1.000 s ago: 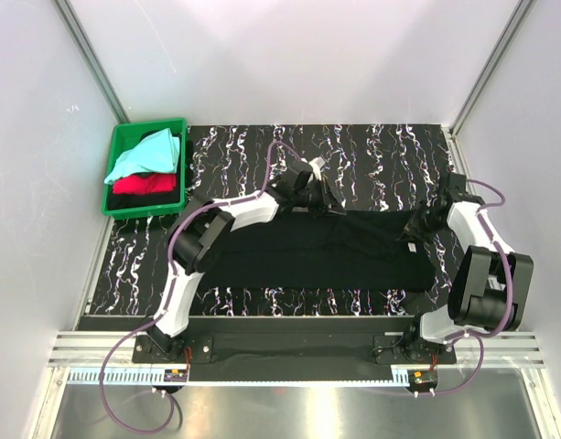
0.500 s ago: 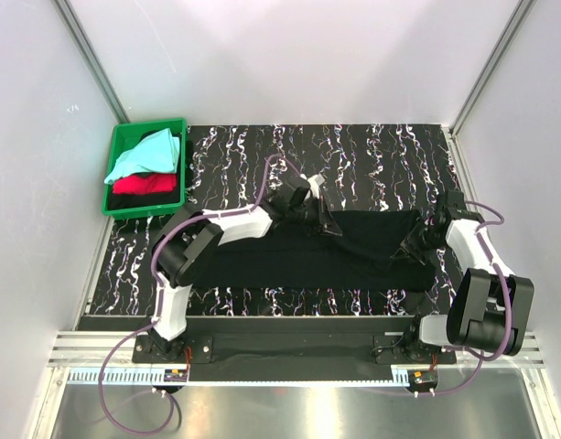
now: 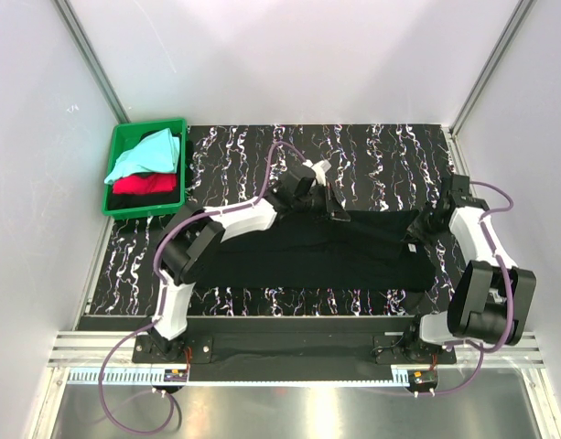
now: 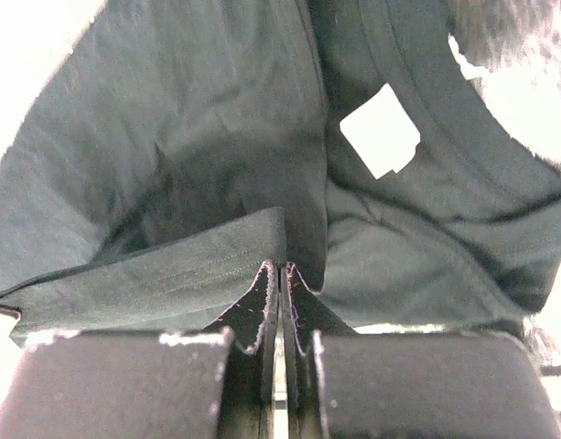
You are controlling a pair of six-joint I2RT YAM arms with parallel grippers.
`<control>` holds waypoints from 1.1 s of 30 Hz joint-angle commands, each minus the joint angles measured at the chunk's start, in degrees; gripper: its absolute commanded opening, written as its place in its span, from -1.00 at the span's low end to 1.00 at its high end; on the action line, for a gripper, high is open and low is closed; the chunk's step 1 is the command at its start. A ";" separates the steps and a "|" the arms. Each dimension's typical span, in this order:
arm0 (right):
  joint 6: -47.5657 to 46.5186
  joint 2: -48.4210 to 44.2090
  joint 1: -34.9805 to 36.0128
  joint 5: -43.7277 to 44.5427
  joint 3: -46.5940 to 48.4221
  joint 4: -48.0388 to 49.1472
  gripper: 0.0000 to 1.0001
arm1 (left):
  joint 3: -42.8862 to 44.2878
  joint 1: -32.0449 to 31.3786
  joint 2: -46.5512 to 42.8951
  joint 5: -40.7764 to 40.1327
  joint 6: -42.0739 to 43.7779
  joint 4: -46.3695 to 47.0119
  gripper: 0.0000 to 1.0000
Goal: Fold and stack the t-shirts
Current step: Fold the tshirt
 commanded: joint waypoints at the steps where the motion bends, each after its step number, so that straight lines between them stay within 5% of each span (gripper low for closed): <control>1: -1.13 3.36 -0.10 3.73 3.04 3.48 -0.92 | 2.69 1.29 2.46 -2.49 0.53 3.26 -0.82; 13: -0.68 9.00 -0.19 5.49 3.58 9.73 -0.89 | 8.67 3.14 11.17 -2.92 1.85 3.97 -0.75; 14: -1.12 9.43 -0.19 5.40 3.49 9.99 -0.85 | 9.63 3.05 11.61 -3.28 3.76 2.40 -0.67; 15: -1.48 10.92 -0.19 5.92 3.57 9.82 -0.49 | 11.99 3.14 12.13 -3.63 5.00 -2.67 -0.31; 18: -2.36 12.42 -0.19 8.03 5.24 6.31 0.11 | 14.03 3.93 9.79 -7.23 10.71 -12.42 0.34; 21: -2.53 8.93 -0.19 6.63 4.46 4.28 0.35 | 10.45 4.72 3.47 -7.77 15.90 -15.37 0.72; 26: -2.27 3.47 -0.19 1.19 -0.11 3.66 0.43 | 3.94 4.72 -1.39 -0.30 21.80 -14.50 0.67; 33: -1.04 2.58 -0.10 -3.39 -4.86 4.19 0.20 | 5.42 3.93 3.17 7.26 21.89 -13.97 0.46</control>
